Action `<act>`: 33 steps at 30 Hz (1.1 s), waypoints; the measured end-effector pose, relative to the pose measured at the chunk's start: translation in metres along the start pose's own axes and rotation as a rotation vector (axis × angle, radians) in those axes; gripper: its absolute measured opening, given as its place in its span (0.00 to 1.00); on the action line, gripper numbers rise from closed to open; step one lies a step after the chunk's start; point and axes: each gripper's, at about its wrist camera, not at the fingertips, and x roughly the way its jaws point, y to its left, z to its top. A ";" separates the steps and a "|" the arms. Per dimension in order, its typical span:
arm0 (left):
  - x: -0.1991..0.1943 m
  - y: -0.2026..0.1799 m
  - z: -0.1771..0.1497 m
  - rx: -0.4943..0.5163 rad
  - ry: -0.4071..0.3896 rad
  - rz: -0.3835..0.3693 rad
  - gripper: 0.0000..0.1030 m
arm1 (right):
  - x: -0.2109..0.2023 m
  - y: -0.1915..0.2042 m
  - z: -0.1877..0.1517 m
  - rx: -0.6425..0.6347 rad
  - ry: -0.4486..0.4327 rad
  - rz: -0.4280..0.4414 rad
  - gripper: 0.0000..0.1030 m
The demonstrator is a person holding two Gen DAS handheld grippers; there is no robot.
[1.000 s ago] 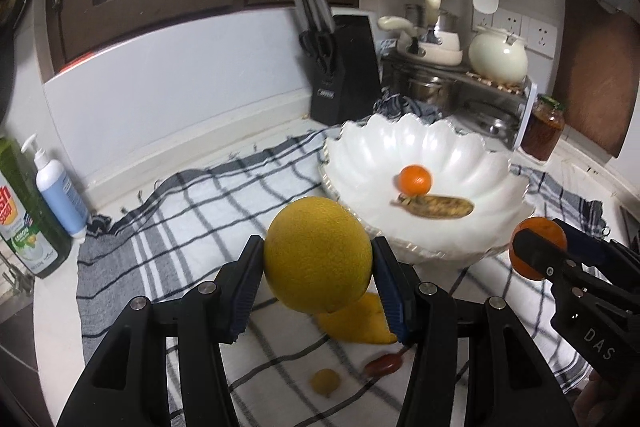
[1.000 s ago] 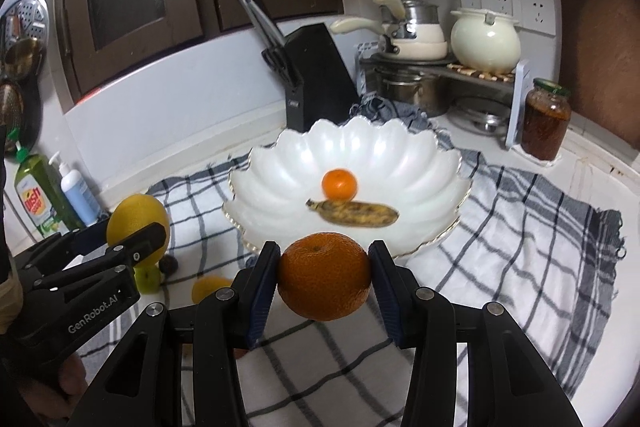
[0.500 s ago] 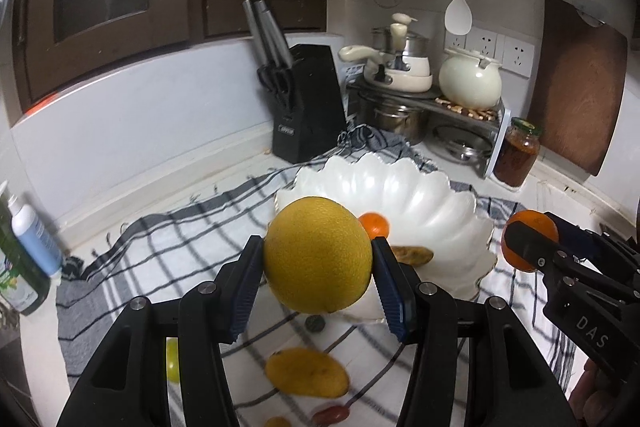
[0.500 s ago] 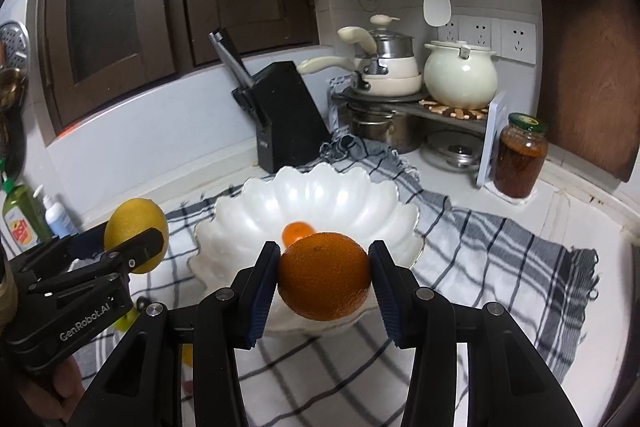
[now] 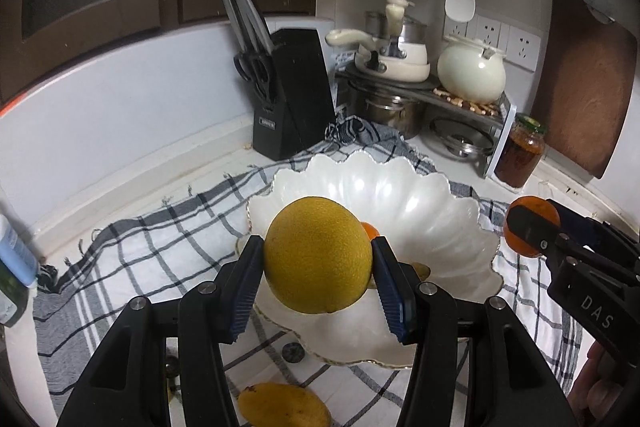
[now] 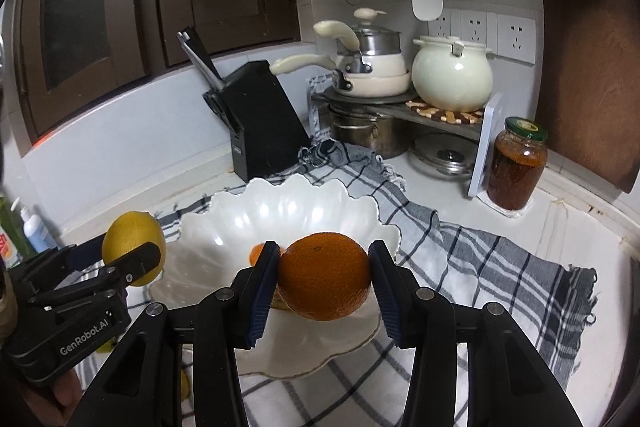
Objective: Organize fruits
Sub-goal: 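Lower the pomelo and tangerine into the white bowl and open both tools, then withdraw both tools from the bowl back toward the remaining fruits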
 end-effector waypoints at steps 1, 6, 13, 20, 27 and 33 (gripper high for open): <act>0.004 -0.001 -0.001 0.000 0.007 0.001 0.51 | 0.003 -0.001 0.000 0.002 0.006 -0.001 0.46; 0.021 -0.003 -0.007 0.000 0.045 -0.004 0.51 | 0.021 -0.007 -0.006 0.009 0.042 0.003 0.46; 0.040 -0.002 -0.015 -0.013 0.088 -0.008 0.51 | 0.040 -0.011 -0.014 0.016 0.091 0.021 0.46; 0.054 -0.001 -0.023 -0.026 0.145 -0.027 0.52 | 0.056 -0.013 -0.023 0.029 0.146 0.039 0.46; 0.056 -0.002 -0.029 -0.020 0.158 0.010 0.68 | 0.057 -0.014 -0.026 0.037 0.156 0.011 0.75; 0.042 0.000 -0.024 -0.007 0.112 0.057 0.84 | 0.044 -0.016 -0.021 0.052 0.109 -0.045 0.87</act>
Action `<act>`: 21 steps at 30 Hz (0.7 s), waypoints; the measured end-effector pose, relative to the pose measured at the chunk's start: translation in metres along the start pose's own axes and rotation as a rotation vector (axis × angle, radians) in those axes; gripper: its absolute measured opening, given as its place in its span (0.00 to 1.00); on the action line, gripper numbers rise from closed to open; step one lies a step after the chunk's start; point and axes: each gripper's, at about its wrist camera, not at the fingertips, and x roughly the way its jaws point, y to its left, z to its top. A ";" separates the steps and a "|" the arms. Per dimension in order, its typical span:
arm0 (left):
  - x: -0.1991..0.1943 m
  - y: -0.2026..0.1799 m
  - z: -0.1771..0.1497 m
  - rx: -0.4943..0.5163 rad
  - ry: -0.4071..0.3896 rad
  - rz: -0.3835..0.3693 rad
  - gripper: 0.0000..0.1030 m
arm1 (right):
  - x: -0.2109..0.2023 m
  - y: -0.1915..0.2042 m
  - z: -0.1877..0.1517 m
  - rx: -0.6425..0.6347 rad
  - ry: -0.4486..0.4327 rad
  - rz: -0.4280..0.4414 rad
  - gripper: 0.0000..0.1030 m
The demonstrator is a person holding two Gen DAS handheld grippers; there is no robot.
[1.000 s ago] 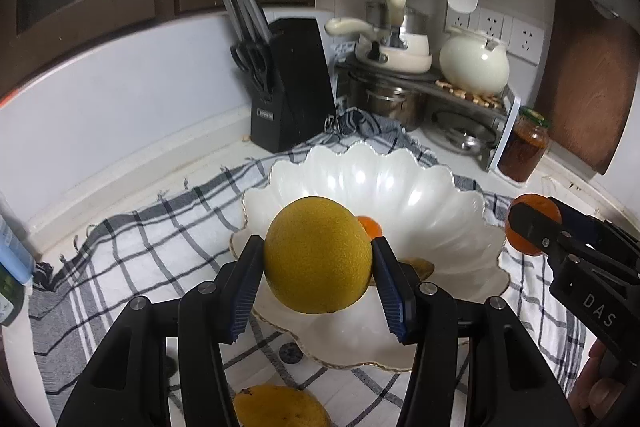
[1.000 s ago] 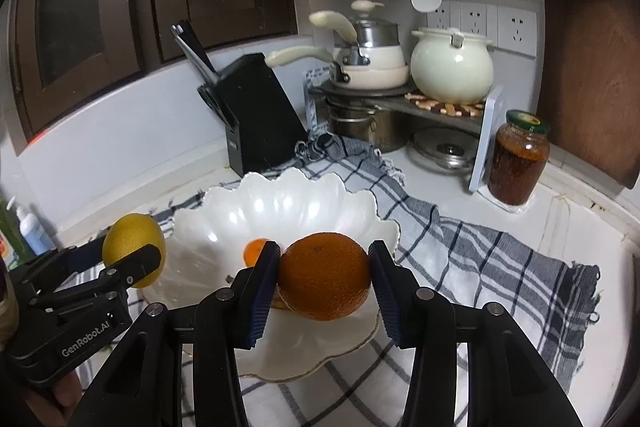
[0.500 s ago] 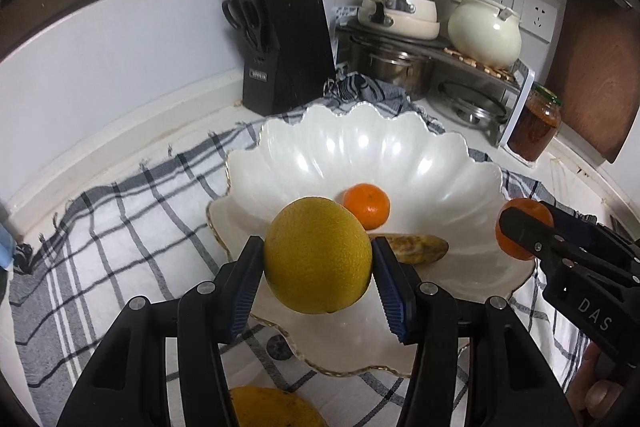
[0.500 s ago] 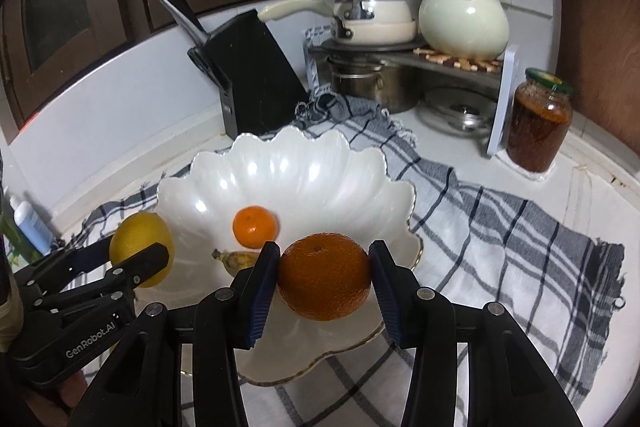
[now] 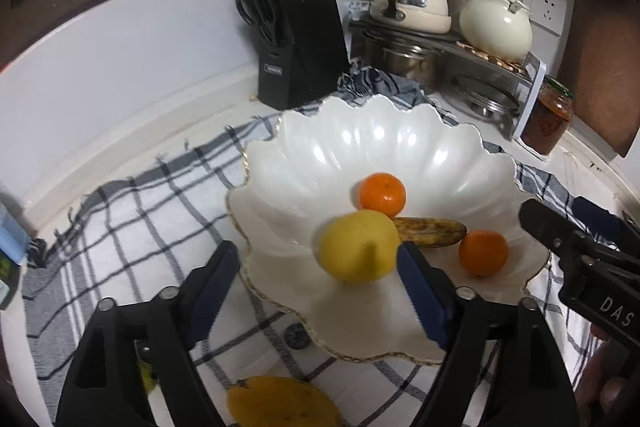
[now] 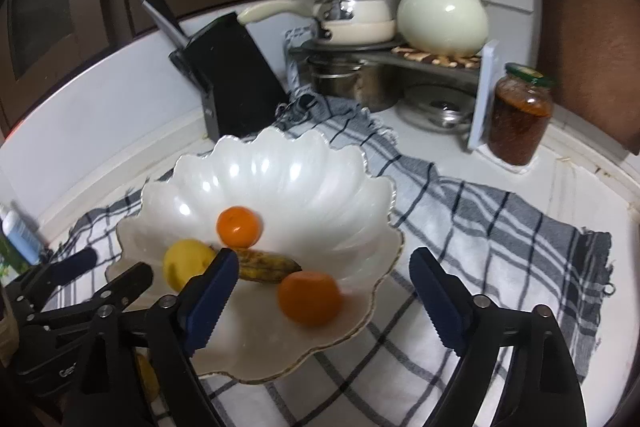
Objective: Organize fruits
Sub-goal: 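Withdraw both tools from the bowl back toward the remaining fruits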
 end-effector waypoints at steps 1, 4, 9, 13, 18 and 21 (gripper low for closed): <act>-0.003 0.001 0.000 -0.003 -0.008 0.008 0.90 | -0.002 0.000 0.000 0.001 -0.006 -0.009 0.90; -0.012 0.006 0.000 -0.012 -0.026 0.031 0.99 | -0.008 0.000 0.000 0.004 -0.018 -0.028 0.93; -0.024 0.013 -0.001 -0.020 -0.036 0.052 1.00 | -0.020 0.004 0.000 0.009 -0.034 -0.050 0.95; -0.038 0.019 -0.004 -0.032 -0.048 0.056 1.00 | -0.033 0.009 -0.001 0.004 -0.055 -0.048 0.95; -0.056 0.026 -0.008 -0.042 -0.068 0.065 1.00 | -0.052 0.019 -0.004 -0.004 -0.083 -0.037 0.95; -0.067 0.031 -0.012 -0.047 -0.079 0.072 1.00 | -0.061 0.024 -0.006 -0.013 -0.095 -0.033 0.95</act>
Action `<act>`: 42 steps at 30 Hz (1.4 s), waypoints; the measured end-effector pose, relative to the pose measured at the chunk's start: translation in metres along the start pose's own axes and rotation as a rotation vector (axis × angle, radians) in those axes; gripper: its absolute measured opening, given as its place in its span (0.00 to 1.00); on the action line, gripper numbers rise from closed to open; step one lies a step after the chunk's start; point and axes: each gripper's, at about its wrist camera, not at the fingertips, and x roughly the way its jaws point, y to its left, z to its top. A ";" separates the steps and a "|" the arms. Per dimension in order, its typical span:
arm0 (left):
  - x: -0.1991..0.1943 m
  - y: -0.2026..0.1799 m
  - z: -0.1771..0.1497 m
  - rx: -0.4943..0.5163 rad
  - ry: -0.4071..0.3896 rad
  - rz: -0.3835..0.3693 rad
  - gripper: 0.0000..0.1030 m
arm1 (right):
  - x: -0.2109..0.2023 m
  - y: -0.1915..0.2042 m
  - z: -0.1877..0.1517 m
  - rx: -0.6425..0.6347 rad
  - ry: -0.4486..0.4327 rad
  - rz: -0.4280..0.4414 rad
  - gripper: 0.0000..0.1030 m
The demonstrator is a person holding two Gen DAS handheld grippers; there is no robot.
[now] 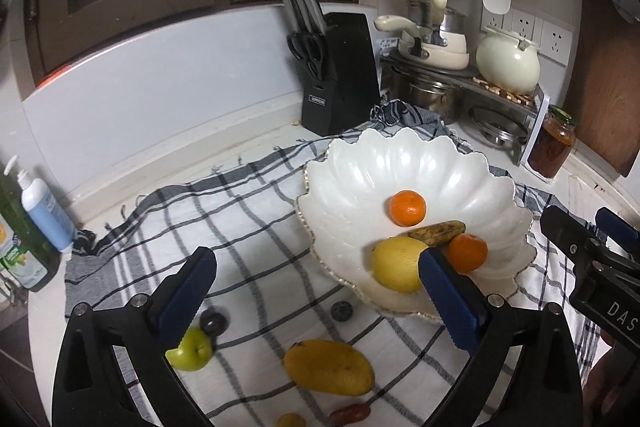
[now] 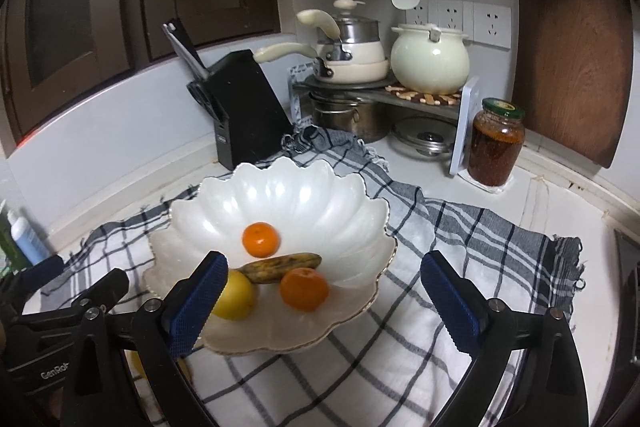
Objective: Organize fruits
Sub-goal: 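Withdraw both tools from the bowl back toward the remaining fruits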
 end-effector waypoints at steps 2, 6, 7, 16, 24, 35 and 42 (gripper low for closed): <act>-0.007 0.003 -0.002 -0.003 -0.007 0.004 1.00 | -0.007 0.003 -0.001 -0.005 -0.007 0.004 0.95; -0.017 0.007 -0.006 -0.006 -0.014 0.004 1.00 | -0.016 0.006 -0.004 -0.007 -0.017 0.012 0.95; -0.018 0.007 -0.007 -0.007 -0.014 0.003 1.00 | -0.018 0.007 -0.005 -0.007 -0.019 0.012 0.95; -0.024 0.008 -0.025 -0.006 0.007 -0.019 1.00 | -0.029 0.007 -0.018 -0.004 -0.016 0.018 0.95; -0.017 0.005 -0.046 0.005 0.042 -0.064 1.00 | -0.032 0.006 -0.040 0.005 -0.003 0.019 0.95; 0.012 0.005 -0.069 0.024 0.108 -0.102 1.00 | -0.010 0.005 -0.067 0.025 0.054 0.002 0.95; 0.033 0.002 -0.080 0.029 0.153 -0.121 1.00 | 0.006 0.004 -0.078 0.025 0.087 -0.013 0.95</act>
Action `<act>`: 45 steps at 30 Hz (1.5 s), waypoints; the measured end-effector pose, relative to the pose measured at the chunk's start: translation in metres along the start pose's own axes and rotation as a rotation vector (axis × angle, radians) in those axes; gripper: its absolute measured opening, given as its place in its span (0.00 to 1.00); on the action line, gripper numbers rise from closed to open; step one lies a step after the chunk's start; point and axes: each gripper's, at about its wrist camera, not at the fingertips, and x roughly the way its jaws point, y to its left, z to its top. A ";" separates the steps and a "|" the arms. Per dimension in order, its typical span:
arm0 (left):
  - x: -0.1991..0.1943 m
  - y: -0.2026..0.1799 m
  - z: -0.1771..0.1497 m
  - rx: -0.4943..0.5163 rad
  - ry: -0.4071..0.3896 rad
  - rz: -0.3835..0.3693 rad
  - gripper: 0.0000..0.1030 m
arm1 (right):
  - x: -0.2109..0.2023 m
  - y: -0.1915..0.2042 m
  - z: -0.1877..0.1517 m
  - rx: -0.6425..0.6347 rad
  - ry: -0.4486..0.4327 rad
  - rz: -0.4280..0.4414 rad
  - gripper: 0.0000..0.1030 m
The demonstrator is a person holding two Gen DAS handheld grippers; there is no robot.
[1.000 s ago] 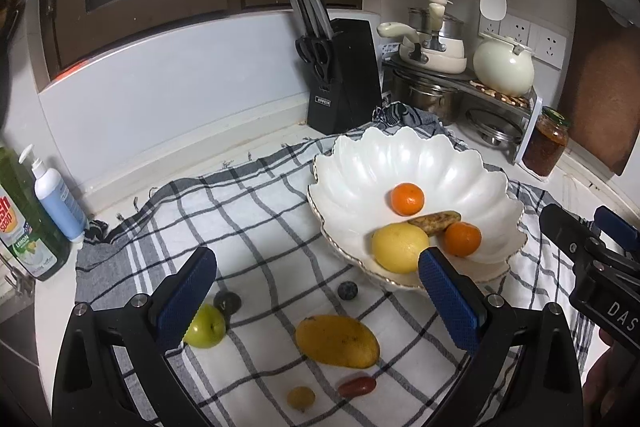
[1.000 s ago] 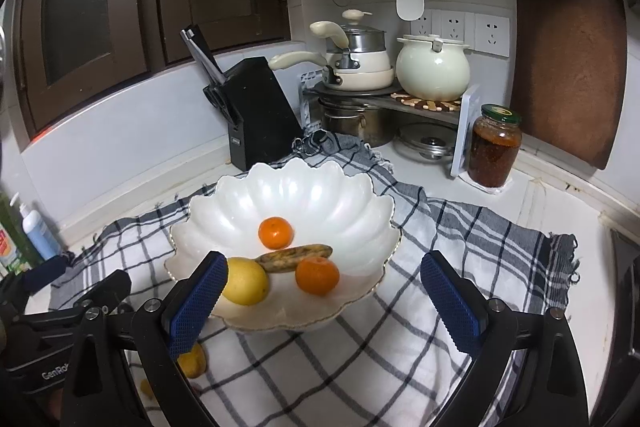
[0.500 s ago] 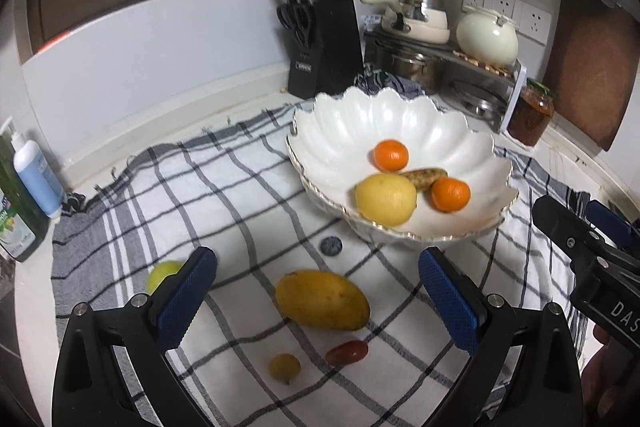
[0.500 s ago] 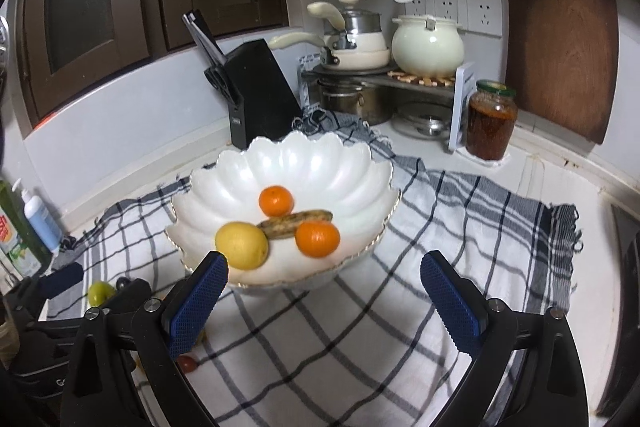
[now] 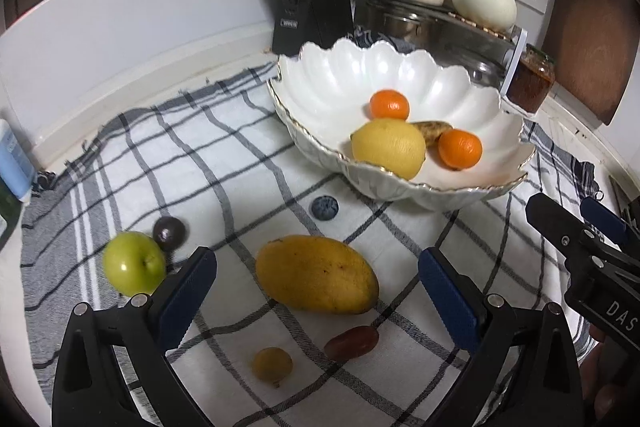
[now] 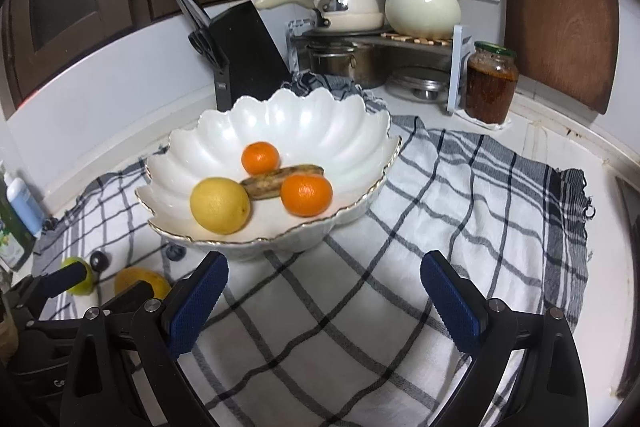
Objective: Organize fruits
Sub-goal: 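Withdraw both tools from the bowl back toward the remaining fruits, then grasp the yellow mango with the left tool and lift it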
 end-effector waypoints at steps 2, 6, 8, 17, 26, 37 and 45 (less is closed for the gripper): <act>0.007 0.000 -0.002 -0.001 0.013 -0.002 0.99 | 0.004 0.000 -0.002 -0.001 0.009 -0.003 0.95; 0.018 -0.001 -0.005 0.006 0.032 -0.003 0.96 | 0.013 0.000 -0.004 -0.004 0.025 -0.008 0.95; 0.024 -0.002 -0.006 0.011 0.040 -0.001 0.94 | 0.016 0.000 -0.005 -0.004 0.032 -0.012 0.95; 0.040 0.000 -0.010 0.021 0.065 -0.001 0.82 | 0.029 0.005 -0.009 -0.015 0.060 -0.019 0.95; 0.044 -0.003 -0.012 0.038 0.065 -0.016 0.73 | 0.034 0.002 -0.008 -0.006 0.070 -0.020 0.95; 0.031 0.002 -0.009 0.024 0.041 0.000 0.71 | 0.025 0.005 -0.006 -0.019 0.053 -0.020 0.95; 0.003 0.009 -0.003 0.014 -0.011 0.019 0.71 | 0.010 0.011 -0.002 -0.022 0.025 0.002 0.95</act>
